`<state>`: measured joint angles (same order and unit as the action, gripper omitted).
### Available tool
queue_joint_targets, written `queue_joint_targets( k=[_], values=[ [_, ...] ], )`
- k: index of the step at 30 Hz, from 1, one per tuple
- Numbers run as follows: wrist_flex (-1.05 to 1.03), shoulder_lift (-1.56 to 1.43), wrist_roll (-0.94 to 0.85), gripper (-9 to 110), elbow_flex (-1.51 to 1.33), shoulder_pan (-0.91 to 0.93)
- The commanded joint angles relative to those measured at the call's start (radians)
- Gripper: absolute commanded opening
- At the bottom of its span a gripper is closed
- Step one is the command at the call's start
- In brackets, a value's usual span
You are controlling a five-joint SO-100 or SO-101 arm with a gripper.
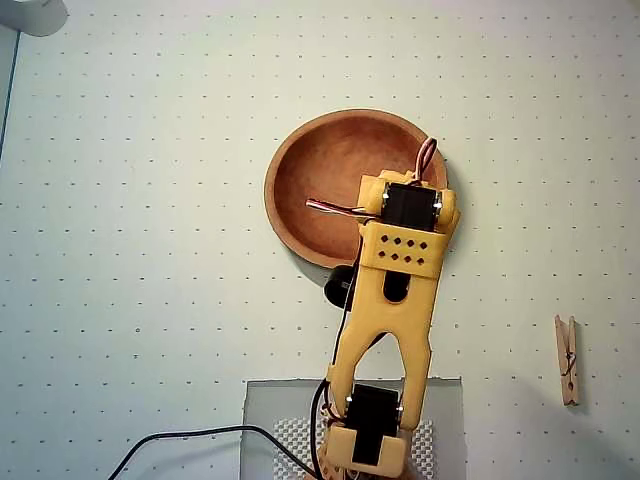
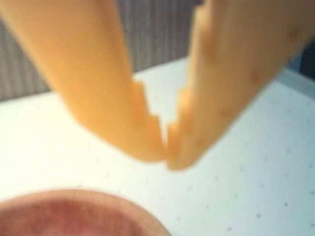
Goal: Grasp a clothespin and put it in the bowl.
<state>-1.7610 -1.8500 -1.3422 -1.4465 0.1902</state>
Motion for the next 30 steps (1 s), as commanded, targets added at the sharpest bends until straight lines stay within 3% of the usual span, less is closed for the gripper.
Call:
queue_joint_targets(
  k=[1,11,22,30],
  values=[
    [-0.028,0.003,-0.043,-3,0.038,0.048],
    [-0.017,0.023,-0.048,-3,0.008,0.261],
    [-0.026,0.025,-0.239,-3,-0.005,0.495],
    [-0.025,0.023,-0.255,-3,-0.167,0.574]
  ],
)
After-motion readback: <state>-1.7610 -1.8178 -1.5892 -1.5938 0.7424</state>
